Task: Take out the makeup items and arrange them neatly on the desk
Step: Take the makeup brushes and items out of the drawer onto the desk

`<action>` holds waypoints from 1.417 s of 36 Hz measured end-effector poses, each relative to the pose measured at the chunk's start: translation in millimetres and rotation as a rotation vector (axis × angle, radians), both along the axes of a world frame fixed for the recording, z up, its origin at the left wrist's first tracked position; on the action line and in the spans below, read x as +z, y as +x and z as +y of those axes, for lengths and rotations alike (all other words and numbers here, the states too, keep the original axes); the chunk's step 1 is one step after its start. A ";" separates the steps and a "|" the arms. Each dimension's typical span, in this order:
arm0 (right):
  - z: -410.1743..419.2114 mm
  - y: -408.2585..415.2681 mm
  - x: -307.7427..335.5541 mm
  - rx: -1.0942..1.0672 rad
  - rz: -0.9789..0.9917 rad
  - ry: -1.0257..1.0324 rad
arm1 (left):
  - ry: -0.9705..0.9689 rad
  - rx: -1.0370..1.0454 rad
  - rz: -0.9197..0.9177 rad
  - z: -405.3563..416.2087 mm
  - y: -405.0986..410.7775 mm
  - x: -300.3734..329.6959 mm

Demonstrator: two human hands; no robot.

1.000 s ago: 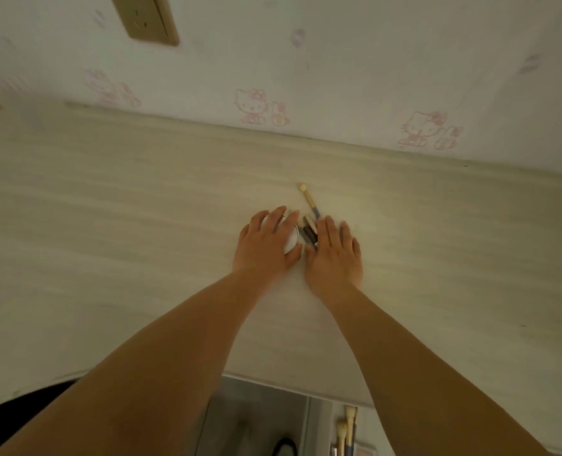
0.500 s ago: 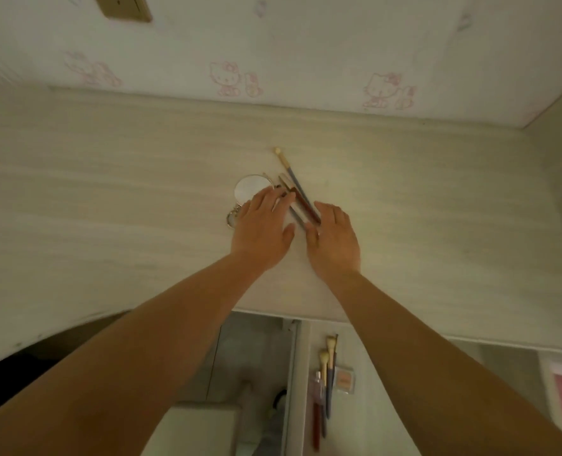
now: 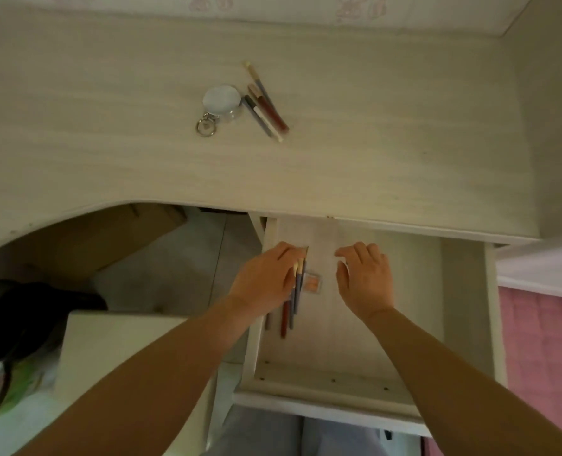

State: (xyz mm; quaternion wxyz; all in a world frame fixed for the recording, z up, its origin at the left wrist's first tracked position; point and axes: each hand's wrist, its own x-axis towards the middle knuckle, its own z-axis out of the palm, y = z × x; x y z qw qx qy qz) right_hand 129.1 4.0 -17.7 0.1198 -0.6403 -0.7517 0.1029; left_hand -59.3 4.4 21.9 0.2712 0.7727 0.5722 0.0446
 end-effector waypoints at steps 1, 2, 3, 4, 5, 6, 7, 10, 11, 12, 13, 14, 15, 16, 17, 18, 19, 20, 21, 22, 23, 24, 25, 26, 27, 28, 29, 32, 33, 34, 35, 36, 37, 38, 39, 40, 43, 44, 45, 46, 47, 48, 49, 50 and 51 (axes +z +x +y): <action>-7.0 4.4 -4.4 -0.001 -0.021 -0.076 | -0.031 0.011 0.014 -7.1 6.8 -5.3; -12.7 8.0 -8.5 0.002 -0.039 -0.165 | -0.057 0.027 0.033 -13.2 13.7 -13.0; -17.1 10.9 -12.9 0.010 -0.058 -0.252 | -0.089 0.050 0.061 -18.8 20.6 -22.4; -20.6 14.1 -19.3 0.028 -0.080 -0.326 | -0.135 0.087 0.088 -24.2 26.7 -33.1; -23.3 17.2 -25.5 0.042 -0.093 -0.386 | -0.196 0.137 0.107 -29.1 32.1 -43.8; -25.6 19.5 -30.4 0.047 -0.103 -0.444 | -0.265 0.196 0.117 -33.1 37.0 -53.5; -27.0 20.8 -34.8 0.050 -0.111 -0.489 | -0.324 0.249 0.127 -35.8 41.1 -62.2; -27.2 20.3 -48.9 0.074 -0.137 -0.560 | -0.384 0.358 0.213 -40.1 48.8 -85.6; -25.8 19.0 -53.8 0.083 -0.137 -0.568 | -0.387 0.392 0.241 -40.7 50.5 -91.1; -24.1 16.8 -58.1 0.091 -0.134 -0.569 | -0.393 0.424 0.264 -41.2 52.1 -95.7; -22.0 13.9 -61.9 0.100 -0.130 -0.564 | -0.395 0.443 0.287 -41.8 53.8 -100.0; -19.9 10.9 -65.5 0.110 -0.124 -0.558 | -0.389 0.446 0.315 -41.7 55.6 -102.7; -17.5 7.9 -69.5 0.122 -0.113 -0.550 | -0.379 0.441 0.345 -41.3 57.0 -105.4; -14.9 4.8 -74.0 0.135 -0.101 -0.546 | -0.372 0.436 0.365 -40.8 57.7 -108.7; -12.6 1.9 -78.2 0.148 -0.089 -0.547 | -0.372 0.437 0.375 -40.1 58.3 -111.5; -10.6 -0.8 -82.0 0.160 -0.079 -0.550 | -0.381 0.442 0.382 -40.0 58.8 -114.3; -8.5 -3.2 -86.0 0.170 -0.072 -0.549 | -0.391 0.445 0.389 -39.2 58.9 -118.0; -6.2 -5.7 -90.0 0.181 -0.068 -0.546 | -0.395 0.445 0.397 -38.2 59.1 -121.7; -4.3 -7.8 -93.5 0.188 -0.063 -0.543 | -0.397 0.444 0.415 -37.4 59.3 -124.5; -2.9 -9.6 -96.5 0.194 -0.057 -0.542 | -0.397 0.437 0.440 -36.7 59.4 -127.7; -1.4 -11.3 -99.5 0.201 -0.051 -0.538 | -0.400 0.421 0.471 -35.8 59.8 -130.2; 0.0 -12.9 -102.4 0.207 -0.048 -0.536 | -0.405 0.399 0.503 -35.2 60.3 -133.0; 1.2 -14.2 -104.9 0.212 -0.047 -0.536 | -0.414 0.373 0.537 -34.3 60.9 -135.1; 2.3 -15.3 -107.4 0.214 -0.051 -0.535 | -0.421 0.339 0.569 -33.3 61.2 -137.1; 3.4 -16.0 -109.8 0.216 -0.058 -0.533 | -0.417 0.289 0.607 -32.4 61.8 -139.4; 4.2 -16.1 -111.8 0.218 -0.063 -0.533 | -0.408 0.244 0.640 -32.1 62.2 -140.6; 4.8 -15.7 -113.3 0.216 -0.065 -0.537 | -0.417 0.226 0.635 -31.6 62.0 -142.3; 5.0 -8.9 -115.2 0.179 -0.050 -0.546 | -0.445 0.376 0.500 -31.2 60.0 -146.5; 4.3 -5.6 -115.1 0.163 -0.046 -0.544 | -0.450 0.460 0.433 -30.4 59.6 -146.1; 3.6 -2.8 -115.3 0.144 -0.046 -0.541 | -0.441 0.522 0.378 -29.4 59.8 -145.5; 2.8 -0.2 -115.2 0.121 -0.047 -0.538 | -0.438 0.549 0.348 -28.3 60.4 -145.0; 2.2 2.1 -115.1 0.094 -0.047 -0.536 | -0.441 0.567 0.326 -27.1 61.5 -144.2; 1.9 3.9 -115.1 0.066 -0.049 -0.534 | -0.444 0.590 0.301 -25.2 62.0 -143.5; 2.1 5.6 -115.0 0.041 -0.051 -0.531 | -0.451 0.609 0.276 -23.2 62.7 -142.1; 2.6 7.0 -114.7 0.021 -0.054 -0.532 | -0.454 0.622 0.256 -21.3 63.0 -142.0; 3.4 8.4 -114.4 0.004 -0.054 -0.534 | -0.456 0.631 0.242 -19.5 63.2 -141.6; 5.8 10.9 -112.7 -0.045 -0.030 -0.553 | -0.462 0.647 0.227 -17.0 64.0 -141.3; 6.1 10.7 -112.0 -0.051 -0.020 -0.562 | -0.466 0.651 0.227 -17.0 64.3 -141.8; 6.1 10.0 -111.3 -0.052 -0.011 -0.569 | -0.470 0.649 0.231 -17.6 64.3 -142.8; 6.0 9.0 -110.6 -0.048 -0.005 -0.576 | -0.480 0.639 0.241 -18.4 64.9 -143.8; 5.9 8.0 -109.7 -0.042 -0.006 -0.580 | -0.486 0.625 0.259 -19.2 65.0 -145.6; 6.1 6.9 -109.1 -0.033 -0.019 -0.580 | -0.488 0.611 0.280 -19.6 65.2 -146.9; 6.6 6.0 -108.6 -0.022 -0.045 -0.577 | -0.487 0.599 0.302 -19.4 65.1 -148.4; 7.2 5.3 -108.8 -0.011 -0.080 -0.572 | -0.483 0.588 0.323 -19.1 64.6 -149.5; 8.0 4.8 -109.5 -0.005 -0.117 -0.570 | -0.477 0.574 0.344 -18.8 63.7 -151.4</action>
